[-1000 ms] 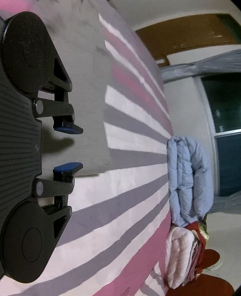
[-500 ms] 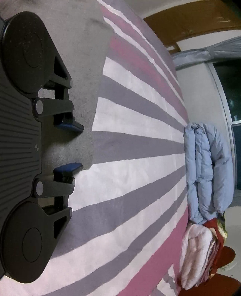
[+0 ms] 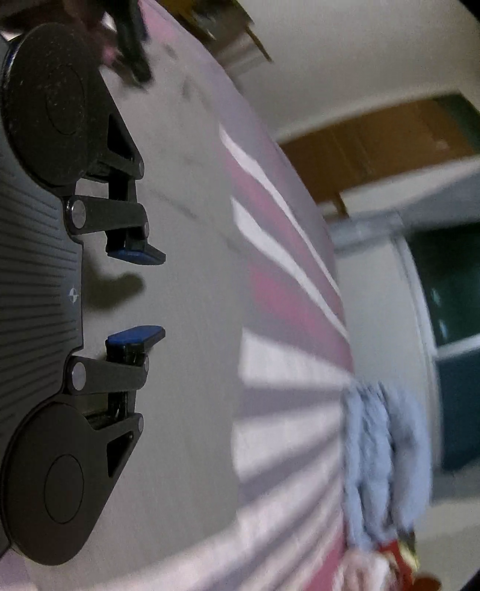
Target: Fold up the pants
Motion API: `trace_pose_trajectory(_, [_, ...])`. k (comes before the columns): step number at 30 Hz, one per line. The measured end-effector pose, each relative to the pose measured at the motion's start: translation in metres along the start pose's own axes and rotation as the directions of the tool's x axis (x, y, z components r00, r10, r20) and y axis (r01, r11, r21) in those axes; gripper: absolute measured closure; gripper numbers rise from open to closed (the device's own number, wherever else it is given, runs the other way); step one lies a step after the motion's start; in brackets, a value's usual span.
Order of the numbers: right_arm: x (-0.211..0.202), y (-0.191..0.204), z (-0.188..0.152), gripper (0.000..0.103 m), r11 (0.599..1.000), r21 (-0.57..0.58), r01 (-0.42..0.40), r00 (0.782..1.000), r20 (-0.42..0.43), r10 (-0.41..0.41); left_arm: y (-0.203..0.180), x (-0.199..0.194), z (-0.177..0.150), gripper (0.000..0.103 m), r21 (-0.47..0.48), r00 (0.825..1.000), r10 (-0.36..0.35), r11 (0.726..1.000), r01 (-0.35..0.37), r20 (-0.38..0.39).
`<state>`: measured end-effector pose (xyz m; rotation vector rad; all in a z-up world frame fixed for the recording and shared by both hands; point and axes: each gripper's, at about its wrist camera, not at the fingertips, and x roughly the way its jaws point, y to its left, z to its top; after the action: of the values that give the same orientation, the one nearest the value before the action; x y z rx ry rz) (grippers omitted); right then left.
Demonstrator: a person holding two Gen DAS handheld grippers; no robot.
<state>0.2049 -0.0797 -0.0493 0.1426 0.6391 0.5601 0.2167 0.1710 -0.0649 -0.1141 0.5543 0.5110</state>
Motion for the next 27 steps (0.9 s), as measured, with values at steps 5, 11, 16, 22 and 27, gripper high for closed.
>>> trace_pose_trajectory(5, [0.007,0.028,-0.004,0.066,0.995,-0.103,-0.002,1.000,-0.008,0.001,0.005,0.001,-0.002,0.006,-0.005,1.000,-0.013,1.000,0.013,-0.010])
trace_pose_trajectory(11, [0.017,0.039,-0.011,0.066,0.985,-0.171,0.027,0.997,-0.069,-0.040,0.010,0.001,-0.003,0.006,-0.017,0.999,-0.027,1.000,0.027,-0.018])
trace_pose_trajectory(16, [-0.022,0.019,-0.004,0.064,0.998,-0.056,0.006,0.999,0.034,-0.005,0.027,0.002,-0.003,0.006,-0.119,0.995,-0.089,0.989,0.085,-0.035])
trace_pose_trajectory(22, [-0.087,-0.017,-0.020,0.036,0.995,-0.073,0.075,0.990,0.123,-0.065,0.073,0.026,-0.011,0.016,-0.380,0.963,-0.263,0.897,0.225,-0.052])
trace_pose_trajectory(27, [-0.137,-0.078,-0.028,0.036,0.975,0.095,0.202,0.960,0.180,-0.216,0.105,0.057,-0.004,0.016,-0.530,0.916,-0.402,0.775,0.344,0.007])
